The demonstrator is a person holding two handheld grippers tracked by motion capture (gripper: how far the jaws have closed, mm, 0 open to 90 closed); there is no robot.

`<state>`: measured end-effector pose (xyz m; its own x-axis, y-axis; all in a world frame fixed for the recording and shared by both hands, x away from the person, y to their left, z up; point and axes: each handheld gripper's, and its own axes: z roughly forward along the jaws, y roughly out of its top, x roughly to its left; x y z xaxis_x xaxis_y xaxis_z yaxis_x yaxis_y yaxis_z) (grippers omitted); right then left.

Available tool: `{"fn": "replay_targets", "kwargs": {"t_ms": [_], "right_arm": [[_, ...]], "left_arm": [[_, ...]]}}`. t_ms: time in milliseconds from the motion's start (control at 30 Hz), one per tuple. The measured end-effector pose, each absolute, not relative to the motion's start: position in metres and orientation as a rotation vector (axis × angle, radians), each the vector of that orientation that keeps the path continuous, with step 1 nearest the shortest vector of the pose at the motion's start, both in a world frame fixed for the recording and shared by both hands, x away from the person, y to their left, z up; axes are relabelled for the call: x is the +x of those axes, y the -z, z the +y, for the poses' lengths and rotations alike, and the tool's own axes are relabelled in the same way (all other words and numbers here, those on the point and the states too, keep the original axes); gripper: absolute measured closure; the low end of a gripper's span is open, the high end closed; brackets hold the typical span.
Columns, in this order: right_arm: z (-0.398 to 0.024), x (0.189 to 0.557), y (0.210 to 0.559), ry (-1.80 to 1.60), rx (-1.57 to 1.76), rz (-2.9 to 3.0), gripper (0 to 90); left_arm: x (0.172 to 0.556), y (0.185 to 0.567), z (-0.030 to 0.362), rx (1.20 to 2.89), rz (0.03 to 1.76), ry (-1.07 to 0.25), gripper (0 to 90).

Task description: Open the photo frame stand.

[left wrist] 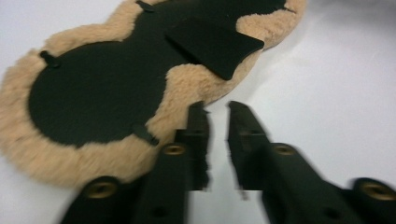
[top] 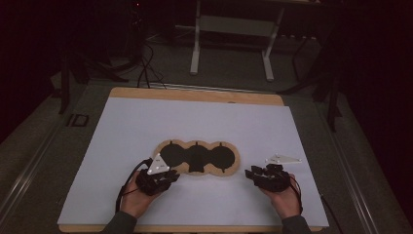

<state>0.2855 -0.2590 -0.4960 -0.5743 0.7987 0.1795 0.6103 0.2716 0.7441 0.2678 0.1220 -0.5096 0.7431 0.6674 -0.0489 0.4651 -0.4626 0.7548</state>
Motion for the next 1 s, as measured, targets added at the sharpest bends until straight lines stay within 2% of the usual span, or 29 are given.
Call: {"fn": "replay_targets", "kwargs": {"t_ms": [67, 467, 1000], "right_arm": [[-0.265, 0.283, 0.498, -1.205, 1.334, 2.292, 61.4], [-0.276, 0.281, 0.507, -1.231, 1.419, 2.221, 59.8], [-0.272, 0.282, 0.515, -1.172, 1.416, 2.229, 57.9]], "left_arm": [[0.27, 0.511, 0.116, 2.142, 0.841, -0.299, 89.9], [0.277, 0.53, 0.083, 2.185, 0.861, -0.311, 89.9], [0.283, 0.533, 0.08, 2.146, 0.911, -0.323, 89.6]]}}
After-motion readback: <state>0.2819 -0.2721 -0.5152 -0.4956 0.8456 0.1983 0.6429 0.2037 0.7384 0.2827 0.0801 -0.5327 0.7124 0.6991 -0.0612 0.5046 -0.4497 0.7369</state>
